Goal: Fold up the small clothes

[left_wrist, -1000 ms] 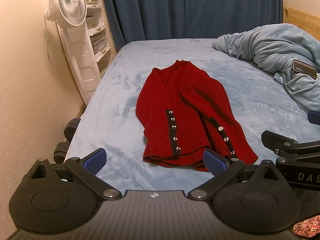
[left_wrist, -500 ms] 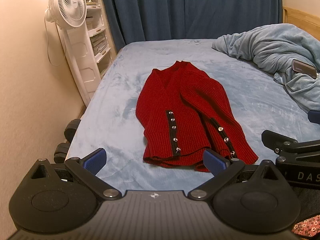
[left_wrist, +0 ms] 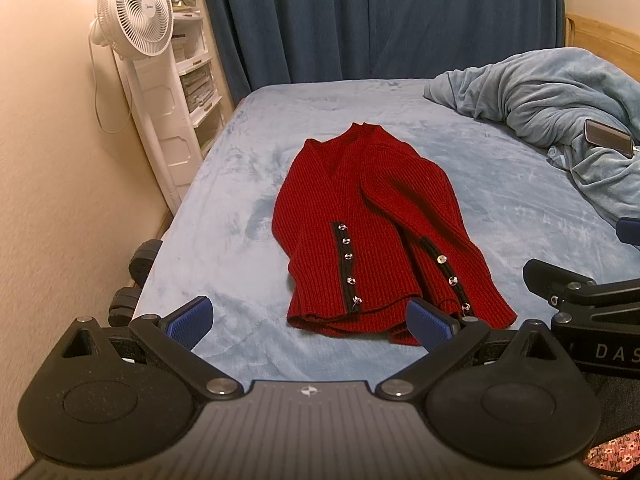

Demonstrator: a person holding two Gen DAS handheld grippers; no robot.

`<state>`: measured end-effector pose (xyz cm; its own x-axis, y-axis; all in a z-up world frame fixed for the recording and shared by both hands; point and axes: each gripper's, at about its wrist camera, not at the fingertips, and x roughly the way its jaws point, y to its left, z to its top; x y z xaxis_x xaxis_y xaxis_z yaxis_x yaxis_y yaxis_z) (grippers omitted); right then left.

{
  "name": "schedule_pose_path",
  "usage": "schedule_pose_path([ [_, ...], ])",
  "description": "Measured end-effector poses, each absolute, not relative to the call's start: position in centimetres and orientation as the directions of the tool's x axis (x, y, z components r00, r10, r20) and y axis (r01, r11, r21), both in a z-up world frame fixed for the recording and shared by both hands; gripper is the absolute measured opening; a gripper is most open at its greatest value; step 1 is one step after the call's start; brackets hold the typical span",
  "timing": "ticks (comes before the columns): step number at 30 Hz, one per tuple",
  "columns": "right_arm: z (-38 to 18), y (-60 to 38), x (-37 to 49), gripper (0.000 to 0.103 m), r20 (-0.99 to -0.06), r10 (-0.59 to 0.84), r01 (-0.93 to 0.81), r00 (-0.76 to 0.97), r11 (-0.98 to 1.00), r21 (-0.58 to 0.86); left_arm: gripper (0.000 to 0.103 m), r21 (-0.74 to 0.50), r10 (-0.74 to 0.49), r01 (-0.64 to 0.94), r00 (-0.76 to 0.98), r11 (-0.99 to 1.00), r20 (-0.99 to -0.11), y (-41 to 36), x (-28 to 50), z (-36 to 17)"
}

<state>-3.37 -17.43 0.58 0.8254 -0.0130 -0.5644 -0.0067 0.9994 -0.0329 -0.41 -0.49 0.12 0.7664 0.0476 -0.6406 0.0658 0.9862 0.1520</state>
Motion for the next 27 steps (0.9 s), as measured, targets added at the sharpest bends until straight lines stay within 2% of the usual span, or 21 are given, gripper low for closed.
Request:
schedule_pose_path([
  [27, 0.51, -17.35, -3.36, 0.102, -0.566, -0.015, -0.006, 0.825, 0.999, -0.035, 0.103, 0.157, 0.050, 0.067, 0.766, 0.985, -0.641, -0.56, -0.39, 0.36],
])
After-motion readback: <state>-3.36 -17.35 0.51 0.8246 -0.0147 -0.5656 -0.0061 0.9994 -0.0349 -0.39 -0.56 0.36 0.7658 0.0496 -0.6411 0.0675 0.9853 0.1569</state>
